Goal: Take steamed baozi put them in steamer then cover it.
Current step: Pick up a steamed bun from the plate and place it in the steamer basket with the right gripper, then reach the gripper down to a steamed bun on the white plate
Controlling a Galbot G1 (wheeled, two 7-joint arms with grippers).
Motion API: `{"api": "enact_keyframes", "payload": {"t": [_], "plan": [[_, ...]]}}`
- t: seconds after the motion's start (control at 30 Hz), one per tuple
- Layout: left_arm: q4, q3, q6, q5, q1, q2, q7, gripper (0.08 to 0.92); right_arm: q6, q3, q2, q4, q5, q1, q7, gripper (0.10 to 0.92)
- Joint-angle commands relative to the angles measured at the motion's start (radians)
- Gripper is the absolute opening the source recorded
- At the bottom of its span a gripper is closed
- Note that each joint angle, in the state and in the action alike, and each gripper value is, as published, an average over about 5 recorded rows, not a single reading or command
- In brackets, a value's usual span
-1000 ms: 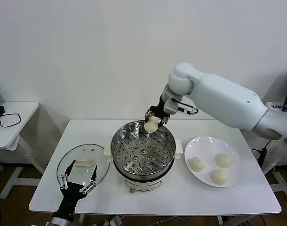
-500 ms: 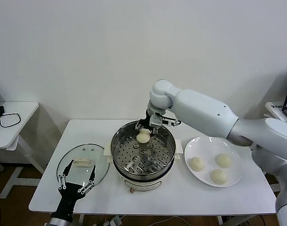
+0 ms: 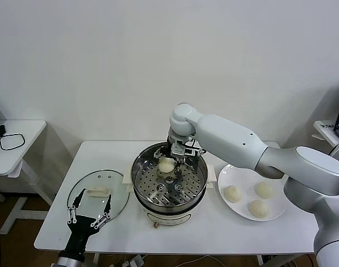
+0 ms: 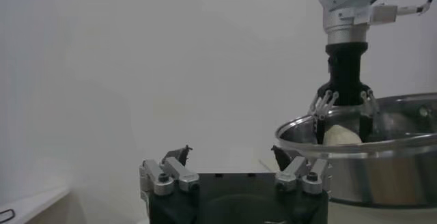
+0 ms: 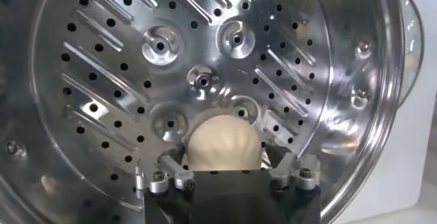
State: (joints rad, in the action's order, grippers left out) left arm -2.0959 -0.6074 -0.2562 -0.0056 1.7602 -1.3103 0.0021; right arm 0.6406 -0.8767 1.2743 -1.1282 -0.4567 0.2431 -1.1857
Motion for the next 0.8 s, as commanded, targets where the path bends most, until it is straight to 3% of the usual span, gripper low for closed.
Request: {"api": "enact_keyframes", "payload": {"t": [0.03,0.33,0.57,0.8], "plan": [[-0.002,0.000,0.002,0.000,0.000,0.001,0.000,0.823,-0.041,0.030,-0.059,-0.058,0.110,0.046,-0.069,0.822],[-0.013,0.009,0.012,0.001,-0.008,0.001,0.001,0.823,-0.226,0.041,-0.316,-0.132,0.438,0.232,-0.190,0.823],[-0.017,0.018,0.012,0.005,-0.008,0.003,0.002,0.823,-0.584,-0.166,-0.573,-0.095,0.688,0.302,-0.127,0.823],[-0.016,0.027,0.015,0.005,-0.017,0.004,0.001,0.823,-0.694,-0.292,-0.705,-0.098,0.779,0.187,-0.056,0.823]]}}
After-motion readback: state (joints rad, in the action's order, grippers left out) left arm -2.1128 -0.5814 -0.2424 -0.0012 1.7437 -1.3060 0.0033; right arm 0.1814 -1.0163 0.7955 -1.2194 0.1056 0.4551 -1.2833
